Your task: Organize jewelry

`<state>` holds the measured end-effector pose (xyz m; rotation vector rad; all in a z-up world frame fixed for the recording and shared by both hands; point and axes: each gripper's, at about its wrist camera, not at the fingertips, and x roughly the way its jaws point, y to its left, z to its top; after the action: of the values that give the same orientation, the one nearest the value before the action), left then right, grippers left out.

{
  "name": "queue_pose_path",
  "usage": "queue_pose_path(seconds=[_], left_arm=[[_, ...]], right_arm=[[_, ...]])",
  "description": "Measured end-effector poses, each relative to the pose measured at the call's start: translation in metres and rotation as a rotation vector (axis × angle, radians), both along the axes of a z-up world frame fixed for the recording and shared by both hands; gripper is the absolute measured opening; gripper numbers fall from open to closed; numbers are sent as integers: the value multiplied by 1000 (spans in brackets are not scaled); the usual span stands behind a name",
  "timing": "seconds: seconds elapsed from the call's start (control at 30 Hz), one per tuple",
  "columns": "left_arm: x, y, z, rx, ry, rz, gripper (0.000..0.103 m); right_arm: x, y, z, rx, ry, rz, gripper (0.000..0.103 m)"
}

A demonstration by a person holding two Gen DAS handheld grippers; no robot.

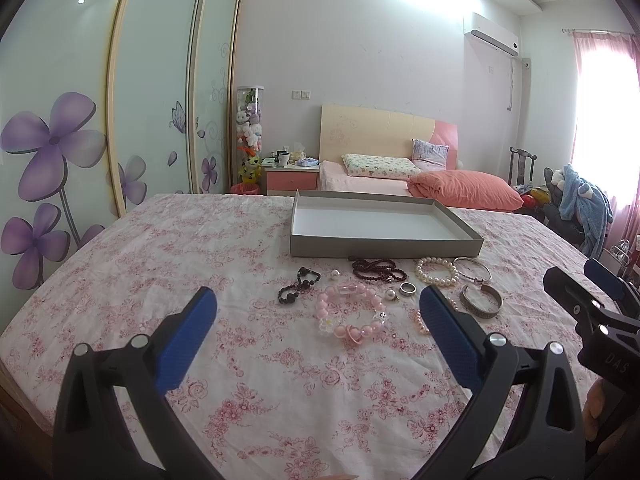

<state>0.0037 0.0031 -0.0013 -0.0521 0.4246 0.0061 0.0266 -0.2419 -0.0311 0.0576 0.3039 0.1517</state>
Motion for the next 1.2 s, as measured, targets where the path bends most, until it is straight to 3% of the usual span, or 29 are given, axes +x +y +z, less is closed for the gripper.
queue_pose_path(seconds=[0.8,1.07,1.2], left_arm=[[0,-1,0,-1,6,1,99],[0,-2,-10,-1,9,1,99],[1,-4,-23,0,16,3,99]], right_arm=[[0,0,0,1,3,0,101],[1,2,6,0,7,0,101],[0,1,-7,0,12,-1,101]])
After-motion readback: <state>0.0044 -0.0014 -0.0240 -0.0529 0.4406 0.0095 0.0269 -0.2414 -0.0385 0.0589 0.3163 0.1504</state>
